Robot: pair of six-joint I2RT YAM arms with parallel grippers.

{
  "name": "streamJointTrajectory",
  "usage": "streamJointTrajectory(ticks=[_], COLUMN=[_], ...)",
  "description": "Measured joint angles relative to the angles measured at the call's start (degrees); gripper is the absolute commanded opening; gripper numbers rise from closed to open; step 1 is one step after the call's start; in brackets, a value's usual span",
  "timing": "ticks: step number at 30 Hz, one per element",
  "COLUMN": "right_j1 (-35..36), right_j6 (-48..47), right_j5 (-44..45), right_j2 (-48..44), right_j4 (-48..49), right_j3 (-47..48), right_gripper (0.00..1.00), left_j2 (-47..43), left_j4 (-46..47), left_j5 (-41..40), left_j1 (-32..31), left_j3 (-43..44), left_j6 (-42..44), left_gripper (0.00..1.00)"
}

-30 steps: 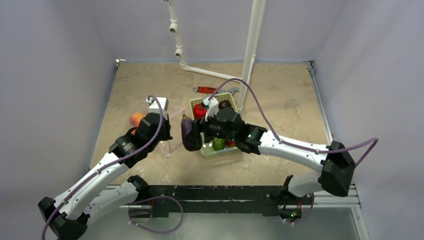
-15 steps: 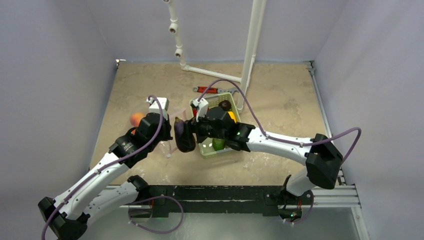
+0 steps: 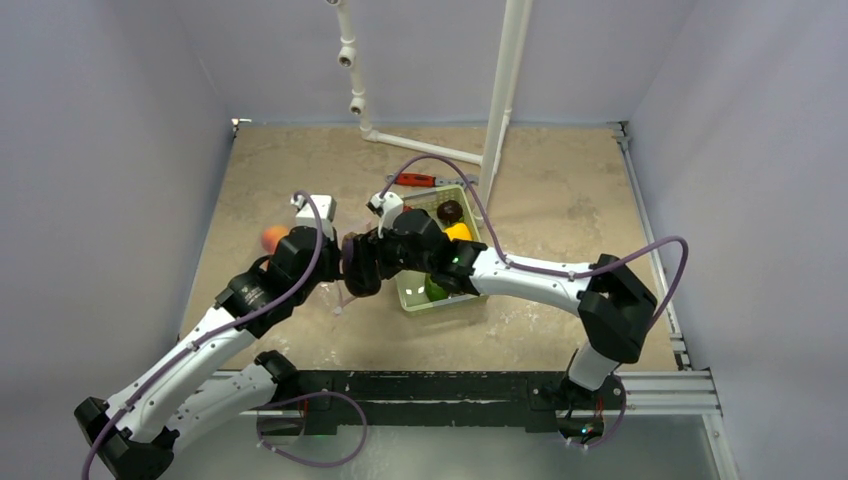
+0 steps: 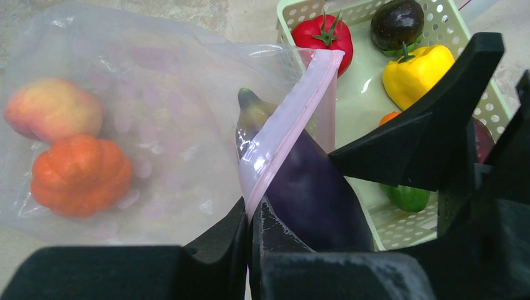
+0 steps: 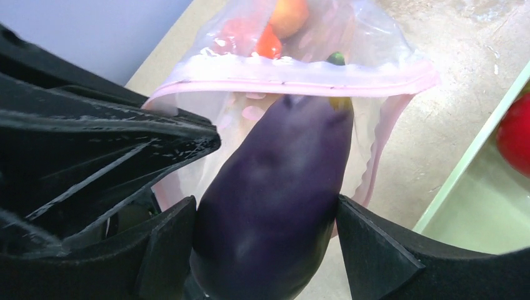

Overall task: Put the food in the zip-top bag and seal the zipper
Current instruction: Place the fake vegetable in the zipper food storage bag, then pick up the fake vegetable from the bin.

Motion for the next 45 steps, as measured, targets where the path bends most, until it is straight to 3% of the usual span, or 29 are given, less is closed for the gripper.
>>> streamJointTrajectory(ticks=[9,13,19,25,34,45], right_j1=[-0.02,-0.07,-0.09,-0.26,-0.44,-0.48], right_j6=[2.56,4.48,6.64,7.28,7.21,6.80], right_j5=[2.99,4.68,6.25,7.30,8.92,12.72], right_j2=[4.17,6.14,8.48,8.63,7.50,-0.39], right_j4=[1.01,0.94,0.96,1.38,1.66,-0.44], right_j3=[3.28,4.66,5.60,5.70,5.66,2.47], right_gripper=[0.36,0.50,0.86,0.97,0.98,0.95], left_j2=[-0.76,-0.87,-0.98,-0.96,-0.96,-0.74], left_j4=[0.00,0.02,-0.02,-0.02,-0.02,0.00], left_j5=[-0.02,-0.83,-1.07,-1.09,-1.09,-1.03], left_j1=[0.00,0.02,0.02,0.02,0.00,0.00], left_j3=[0.00,0.00,0.00,0.00,0.00,0.00], left_j6=[0.00,0.02,0.02,0.00,0.00,0.00], left_gripper=[0.00,0.00,0.00,0.00,0.00,0.00])
